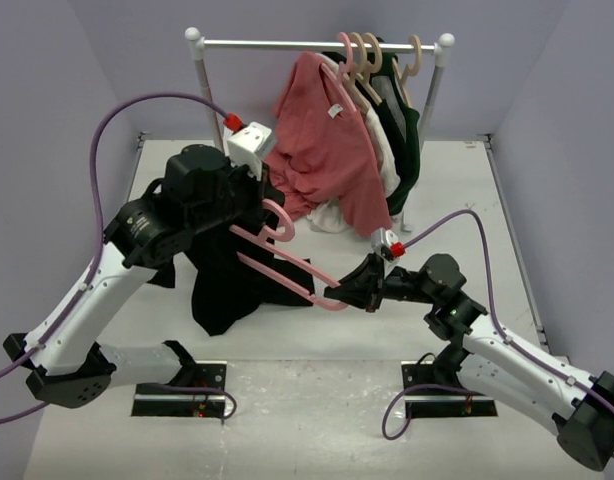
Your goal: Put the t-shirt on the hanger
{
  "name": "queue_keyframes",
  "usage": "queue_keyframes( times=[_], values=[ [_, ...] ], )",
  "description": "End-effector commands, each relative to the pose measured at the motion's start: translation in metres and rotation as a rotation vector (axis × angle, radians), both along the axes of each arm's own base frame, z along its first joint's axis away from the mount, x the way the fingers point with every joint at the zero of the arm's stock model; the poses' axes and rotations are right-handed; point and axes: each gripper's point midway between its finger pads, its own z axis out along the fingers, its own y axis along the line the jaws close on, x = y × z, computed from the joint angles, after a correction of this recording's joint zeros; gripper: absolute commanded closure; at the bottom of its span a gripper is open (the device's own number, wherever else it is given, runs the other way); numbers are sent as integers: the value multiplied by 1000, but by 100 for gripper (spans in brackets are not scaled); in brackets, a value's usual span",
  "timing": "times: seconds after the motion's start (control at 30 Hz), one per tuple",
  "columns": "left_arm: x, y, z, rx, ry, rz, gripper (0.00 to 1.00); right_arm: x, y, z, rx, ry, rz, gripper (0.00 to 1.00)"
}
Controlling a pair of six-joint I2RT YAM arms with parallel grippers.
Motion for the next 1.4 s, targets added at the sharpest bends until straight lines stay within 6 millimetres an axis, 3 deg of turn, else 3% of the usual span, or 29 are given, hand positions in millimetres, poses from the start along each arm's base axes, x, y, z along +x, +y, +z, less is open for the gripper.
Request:
queue_keyframes(
  times=[0.0,0.13,0.27,0.4,0.6,0.7,0.8,0.83,0.9,0.93,1.1,1.2,1.33,1.37],
  values=[
    [-45,-62,14,-33,-12,-297,100,11,-1,50,175,-135,-83,100],
    [-57,-72,38,-73,-52,-376,100,24,-2,39,156,-113,-148,100],
    [-49,-64,54,-49,-87,-333,100,27,-9,29,156,-110,-197,100],
    [-17,-36,42,68,-99,-108,100,28,-35,29,218,-121,-324,100],
    [-3,-51,26,57,-91,-85,100,6,-46,35,254,-158,-274,100],
    [2,-58,33,8,-103,-70,99,5,-45,30,251,-143,-268,100],
    [-1,-66,44,-29,-114,-105,86,5,-46,30,284,-135,-271,100],
    [0,-66,47,-30,-118,-102,73,4,-47,30,295,-135,-272,100],
    [1,-61,52,-27,-130,-83,29,5,-48,28,305,-129,-280,100],
    [2,-55,56,-24,-138,-59,22,5,-49,28,308,-130,-285,100],
    [9,-9,91,-61,-210,141,16,10,-52,29,329,-115,-318,100],
    [10,22,108,-92,-246,269,25,19,-53,31,339,-87,-357,100],
    [-3,29,111,-111,-260,228,27,32,-54,31,344,-32,-415,100],
    [-7,27,100,-85,-243,197,28,37,-55,36,358,-8,-441,100]
  ],
)
